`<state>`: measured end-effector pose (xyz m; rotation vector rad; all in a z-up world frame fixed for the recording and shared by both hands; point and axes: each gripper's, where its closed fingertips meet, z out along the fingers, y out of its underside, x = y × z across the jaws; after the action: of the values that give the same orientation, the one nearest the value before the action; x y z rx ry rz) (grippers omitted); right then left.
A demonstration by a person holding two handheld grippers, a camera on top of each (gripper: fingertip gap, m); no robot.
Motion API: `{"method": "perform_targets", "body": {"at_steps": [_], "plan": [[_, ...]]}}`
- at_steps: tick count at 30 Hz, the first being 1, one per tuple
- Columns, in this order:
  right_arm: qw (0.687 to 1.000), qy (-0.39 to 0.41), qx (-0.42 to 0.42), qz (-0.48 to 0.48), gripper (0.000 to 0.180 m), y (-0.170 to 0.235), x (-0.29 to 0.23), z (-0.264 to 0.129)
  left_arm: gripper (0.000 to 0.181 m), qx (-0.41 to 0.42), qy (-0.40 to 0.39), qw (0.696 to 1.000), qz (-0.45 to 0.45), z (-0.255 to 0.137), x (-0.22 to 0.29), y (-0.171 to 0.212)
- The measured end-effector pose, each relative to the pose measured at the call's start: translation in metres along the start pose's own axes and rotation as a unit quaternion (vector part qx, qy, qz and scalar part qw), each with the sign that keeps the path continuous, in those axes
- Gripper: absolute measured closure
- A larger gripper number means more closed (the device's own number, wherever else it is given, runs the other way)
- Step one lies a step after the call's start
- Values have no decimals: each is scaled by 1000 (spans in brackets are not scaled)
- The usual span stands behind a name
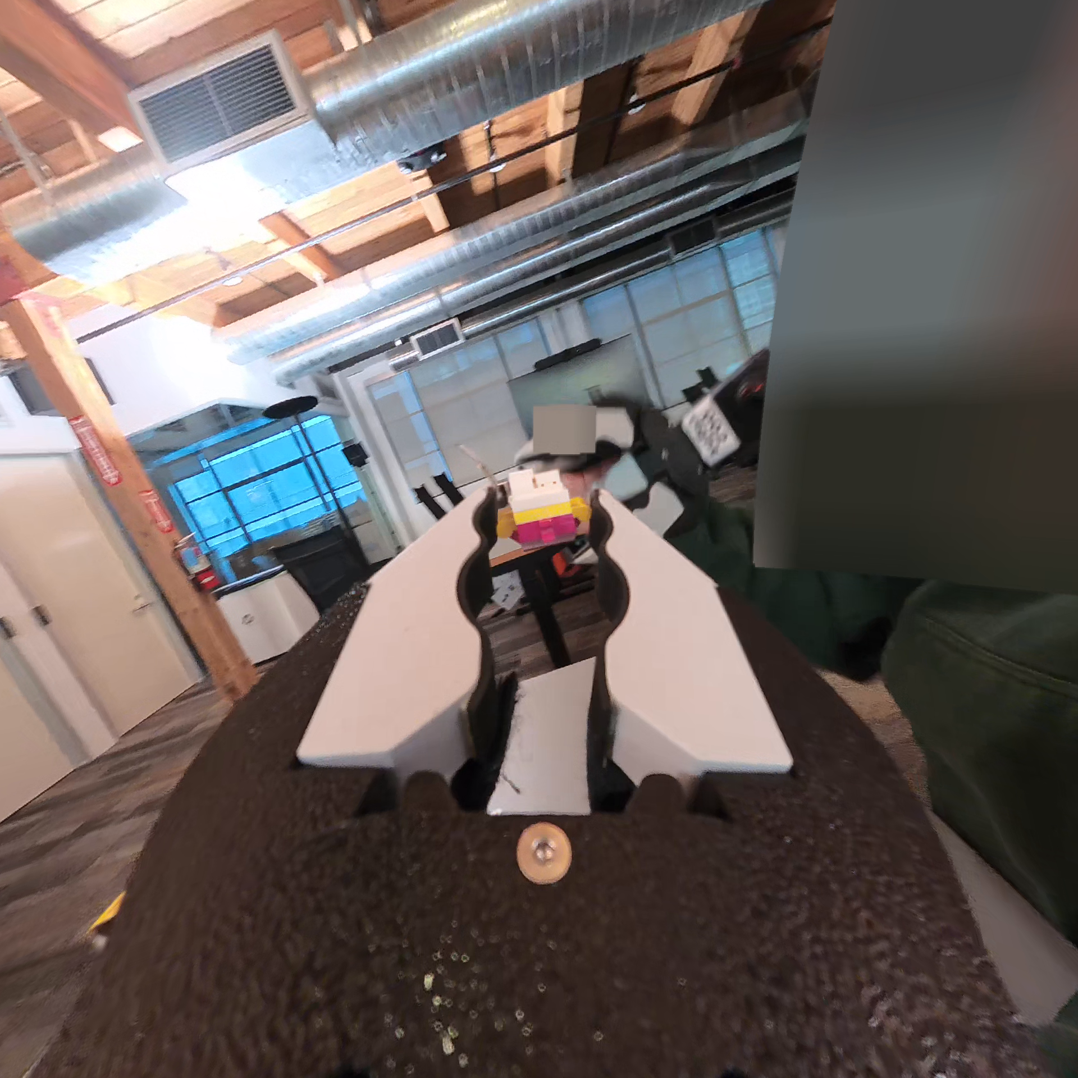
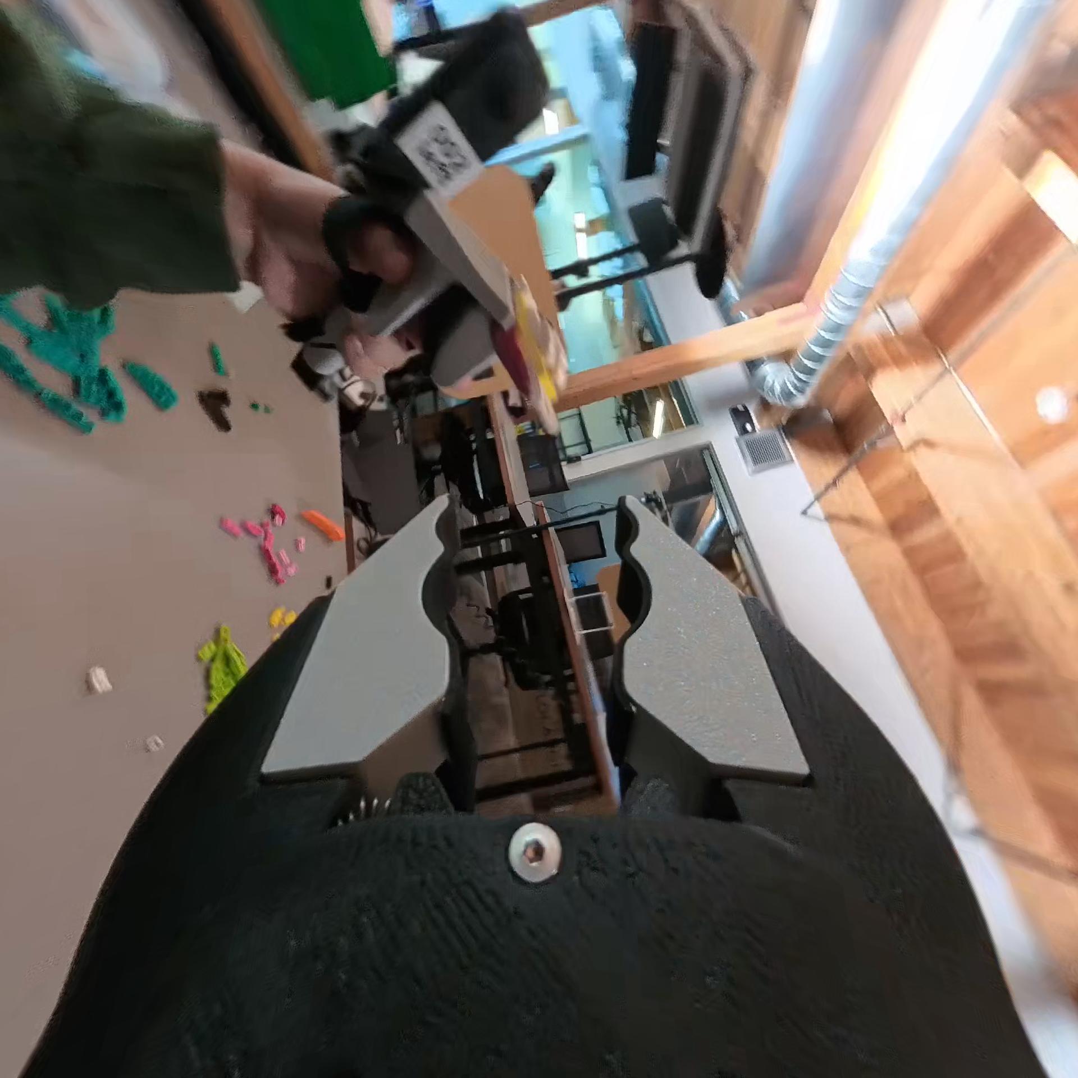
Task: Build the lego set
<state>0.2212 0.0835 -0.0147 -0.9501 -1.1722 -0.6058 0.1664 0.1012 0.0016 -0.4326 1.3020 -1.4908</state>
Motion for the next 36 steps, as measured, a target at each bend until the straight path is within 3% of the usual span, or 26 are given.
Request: {"method": "perform_targets", "body": {"at_steps": [1,3,6,10,21,36], "plan": [[998,28,3,47,127,15,-1,-6,151,-3,-6,1000,1,-1,-2,0],[985,88,-2,150,127,56,-11,-17,152,-8,-19,1000,4,-3,-6,2],[950,157,-51,266,110,127,-46,-29,152,-21,-36,999,8,-4,-11,7],[932,181,-98,299,104,176,-101,-30,151,-35,-48,998,13,-4,-15,12],[934,144,-116,305,119,189,-126,-17,151,-8,-48,999,4,-12,-21,9],[931,135,-135,310,126,196,-132,-16,151,-2,-42,999,4,-12,-20,8]]}}
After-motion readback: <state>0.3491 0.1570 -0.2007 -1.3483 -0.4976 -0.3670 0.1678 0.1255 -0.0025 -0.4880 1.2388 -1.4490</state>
